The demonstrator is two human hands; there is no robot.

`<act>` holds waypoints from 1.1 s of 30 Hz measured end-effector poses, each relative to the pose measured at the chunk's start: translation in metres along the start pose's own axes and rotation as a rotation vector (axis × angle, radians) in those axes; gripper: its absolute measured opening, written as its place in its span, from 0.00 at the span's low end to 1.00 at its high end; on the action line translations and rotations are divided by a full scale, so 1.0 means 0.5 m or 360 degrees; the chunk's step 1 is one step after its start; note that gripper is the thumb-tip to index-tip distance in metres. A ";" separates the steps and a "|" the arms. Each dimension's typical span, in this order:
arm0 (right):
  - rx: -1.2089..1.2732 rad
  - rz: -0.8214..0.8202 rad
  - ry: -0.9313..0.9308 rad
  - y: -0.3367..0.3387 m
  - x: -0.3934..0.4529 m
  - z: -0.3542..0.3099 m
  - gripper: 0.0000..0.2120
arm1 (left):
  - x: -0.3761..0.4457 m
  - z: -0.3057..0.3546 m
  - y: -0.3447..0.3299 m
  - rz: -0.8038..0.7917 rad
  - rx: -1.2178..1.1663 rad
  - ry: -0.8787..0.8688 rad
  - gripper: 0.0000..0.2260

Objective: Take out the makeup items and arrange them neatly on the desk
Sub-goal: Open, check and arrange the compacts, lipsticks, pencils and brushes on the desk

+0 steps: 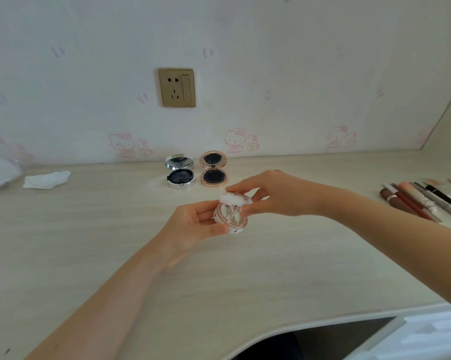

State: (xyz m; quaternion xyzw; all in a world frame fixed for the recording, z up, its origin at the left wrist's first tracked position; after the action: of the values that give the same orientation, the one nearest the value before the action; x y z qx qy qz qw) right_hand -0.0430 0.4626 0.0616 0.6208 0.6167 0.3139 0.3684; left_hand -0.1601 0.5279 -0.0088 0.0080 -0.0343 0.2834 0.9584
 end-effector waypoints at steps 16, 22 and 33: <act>-0.0358 0.0045 -0.0081 -0.066 0.029 0.019 0.21 | -0.036 -0.001 0.038 0.0487 0.1177 -0.0175 0.17; -0.0361 -0.0002 -0.0053 -0.071 0.025 0.017 0.18 | -0.041 -0.007 0.029 0.0556 0.1192 -0.0148 0.18; -0.0405 -0.0081 -0.0128 -0.063 0.064 0.025 0.18 | -0.039 -0.017 0.027 0.0590 0.1154 -0.0160 0.18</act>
State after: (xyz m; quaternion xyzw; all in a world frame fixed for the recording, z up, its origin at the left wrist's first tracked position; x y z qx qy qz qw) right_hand -0.0478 0.4928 0.0265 0.5651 0.5723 0.3550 0.4766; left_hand -0.1832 0.5288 -0.0188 0.3527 0.0203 0.4444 0.8233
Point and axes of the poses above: each hand's wrist, its own x-axis towards the middle knuckle, its own y-axis out of the back of the hand, z = x × y, the point moved 8 cm from there along x, towards the middle knuckle, and after that the axes turned 2 degrees about -y, right-handed, at the moved point
